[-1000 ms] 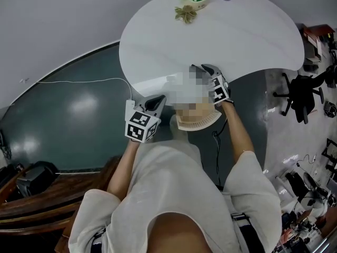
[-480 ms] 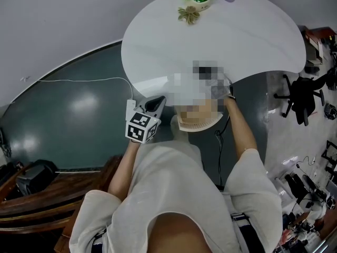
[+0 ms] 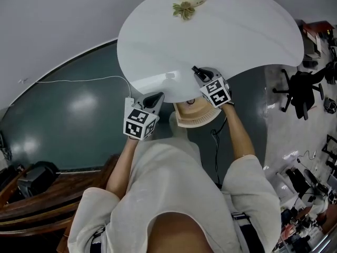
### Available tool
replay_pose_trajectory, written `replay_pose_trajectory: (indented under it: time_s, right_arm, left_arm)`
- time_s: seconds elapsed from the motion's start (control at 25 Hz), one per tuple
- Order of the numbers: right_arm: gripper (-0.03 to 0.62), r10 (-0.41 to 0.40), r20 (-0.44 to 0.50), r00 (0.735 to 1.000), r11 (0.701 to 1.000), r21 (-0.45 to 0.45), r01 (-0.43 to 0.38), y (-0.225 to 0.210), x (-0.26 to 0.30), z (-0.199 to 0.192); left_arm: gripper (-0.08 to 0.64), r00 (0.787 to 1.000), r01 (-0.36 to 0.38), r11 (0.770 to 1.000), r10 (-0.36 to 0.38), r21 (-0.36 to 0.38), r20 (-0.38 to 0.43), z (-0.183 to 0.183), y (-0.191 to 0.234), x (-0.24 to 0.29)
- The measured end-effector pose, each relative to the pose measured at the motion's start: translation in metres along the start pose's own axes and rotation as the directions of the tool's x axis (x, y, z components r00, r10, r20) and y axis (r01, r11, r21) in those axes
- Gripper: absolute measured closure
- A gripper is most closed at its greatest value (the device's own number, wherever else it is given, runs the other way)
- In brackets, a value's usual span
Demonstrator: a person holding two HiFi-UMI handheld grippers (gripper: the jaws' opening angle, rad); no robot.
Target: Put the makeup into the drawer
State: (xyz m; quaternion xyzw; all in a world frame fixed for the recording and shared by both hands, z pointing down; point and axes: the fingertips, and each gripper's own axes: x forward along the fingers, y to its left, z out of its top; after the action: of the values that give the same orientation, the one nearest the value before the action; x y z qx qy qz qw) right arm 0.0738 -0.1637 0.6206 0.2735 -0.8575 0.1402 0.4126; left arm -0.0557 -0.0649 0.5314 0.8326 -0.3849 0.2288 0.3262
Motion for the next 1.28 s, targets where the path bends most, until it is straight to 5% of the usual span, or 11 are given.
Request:
replay_pose_trajectory:
  time_s: [0.84, 1.04, 1.28]
  right_arm:
    - [0.497, 0.005, 0.067, 0.998, 0.99, 0.14, -0.014, 0.088, -0.084, -0.057]
    - [0.497, 0.068, 0.021, 0.997, 0.994, 0.085, -0.07, 0.111, -0.084, -0.072]
    - [0.497, 0.145, -0.117, 0.983, 0.981, -0.115, -0.158, 0.125, -0.064, -0.099]
  left_arm:
    - [0.549, 0.998, 0.062, 0.996, -0.06, 0.059, -0.033, -0.007, -0.03, 0.011]
    - [0.549, 0.997, 0.068, 0.996, -0.066, 0.061, -0.035, -0.012, -0.037, 0.009]
    - [0.549, 0.998, 0.054, 0.998, -0.052, 0.042, -0.036, -0.021, -0.038, 0.012]
